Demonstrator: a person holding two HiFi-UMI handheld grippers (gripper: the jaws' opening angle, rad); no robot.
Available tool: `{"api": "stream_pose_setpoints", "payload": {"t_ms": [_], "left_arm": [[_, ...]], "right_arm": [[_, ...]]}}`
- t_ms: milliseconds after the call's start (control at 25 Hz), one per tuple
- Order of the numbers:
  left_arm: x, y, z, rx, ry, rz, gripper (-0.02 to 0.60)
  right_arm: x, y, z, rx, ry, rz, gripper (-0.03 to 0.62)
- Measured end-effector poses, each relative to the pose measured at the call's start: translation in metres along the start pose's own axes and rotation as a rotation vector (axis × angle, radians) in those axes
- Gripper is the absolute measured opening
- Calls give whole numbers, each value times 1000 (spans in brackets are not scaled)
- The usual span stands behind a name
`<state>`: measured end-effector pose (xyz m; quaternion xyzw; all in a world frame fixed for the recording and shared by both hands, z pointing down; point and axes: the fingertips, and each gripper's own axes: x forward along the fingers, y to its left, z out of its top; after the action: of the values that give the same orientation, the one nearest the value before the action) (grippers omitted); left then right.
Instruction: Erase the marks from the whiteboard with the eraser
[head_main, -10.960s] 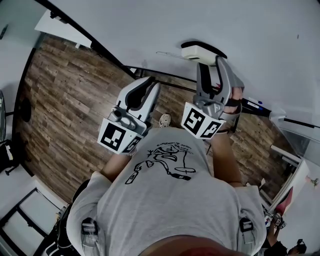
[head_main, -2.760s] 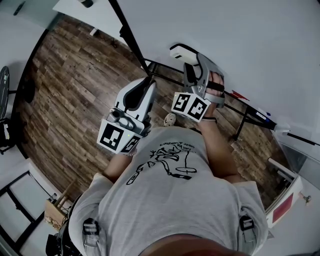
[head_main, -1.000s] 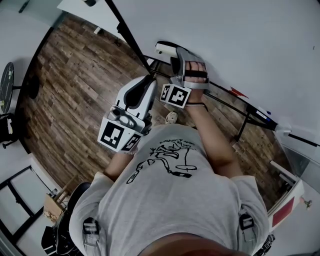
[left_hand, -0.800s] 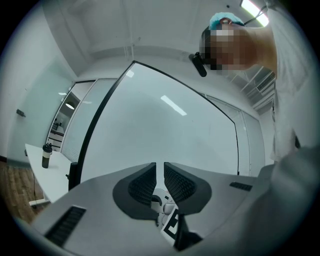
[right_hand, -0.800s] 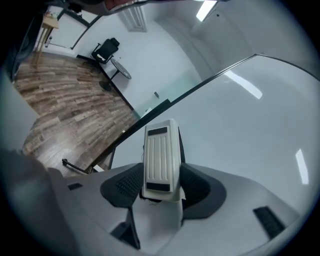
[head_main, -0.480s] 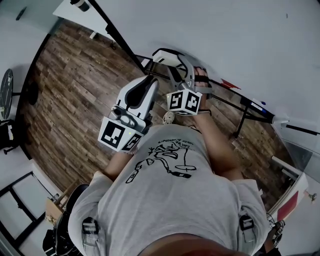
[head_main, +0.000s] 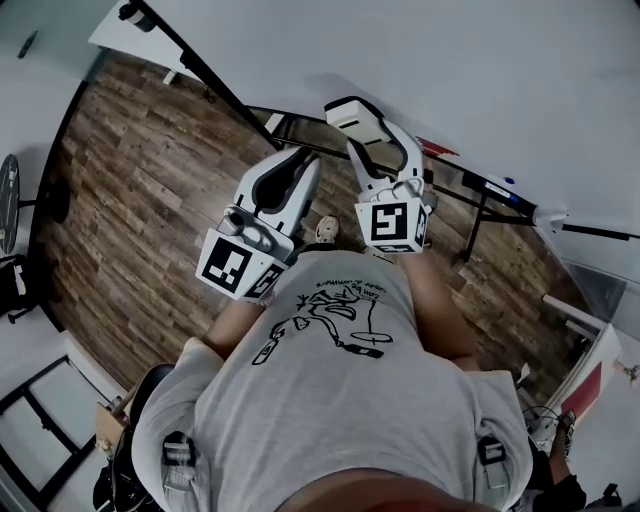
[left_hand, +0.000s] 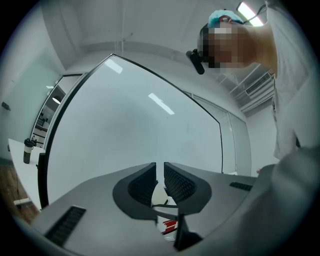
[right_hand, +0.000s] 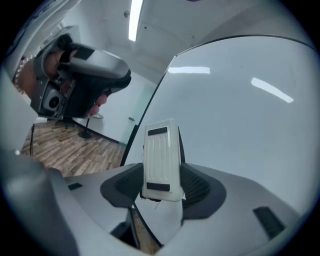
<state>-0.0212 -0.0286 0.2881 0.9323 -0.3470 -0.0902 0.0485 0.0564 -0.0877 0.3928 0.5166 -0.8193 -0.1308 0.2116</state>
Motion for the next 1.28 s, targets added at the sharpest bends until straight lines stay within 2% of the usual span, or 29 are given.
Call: {"api": "stream_pose_setpoints", "payload": {"t_ms": [360, 480, 720, 880, 1280], "left_arm": [[28, -55, -8, -4, 0, -84, 61], [38, -75, -10, -5, 0, -113, 61], [55, -108, -18, -7, 6, -154, 61], [64, -126, -19, -3, 10, -180, 61], [76, -156, -21, 7, 11, -212, 61]], "right_arm": [[-90, -50, 4, 272, -128, -44, 239], [-119, -66, 8, 332, -175, -62, 239], [-179, -87, 8, 324, -225, -69, 239], [-212, -101, 9, 355, -252, -81, 239], [-264, -121, -8, 390, -269, -131, 239]]}}
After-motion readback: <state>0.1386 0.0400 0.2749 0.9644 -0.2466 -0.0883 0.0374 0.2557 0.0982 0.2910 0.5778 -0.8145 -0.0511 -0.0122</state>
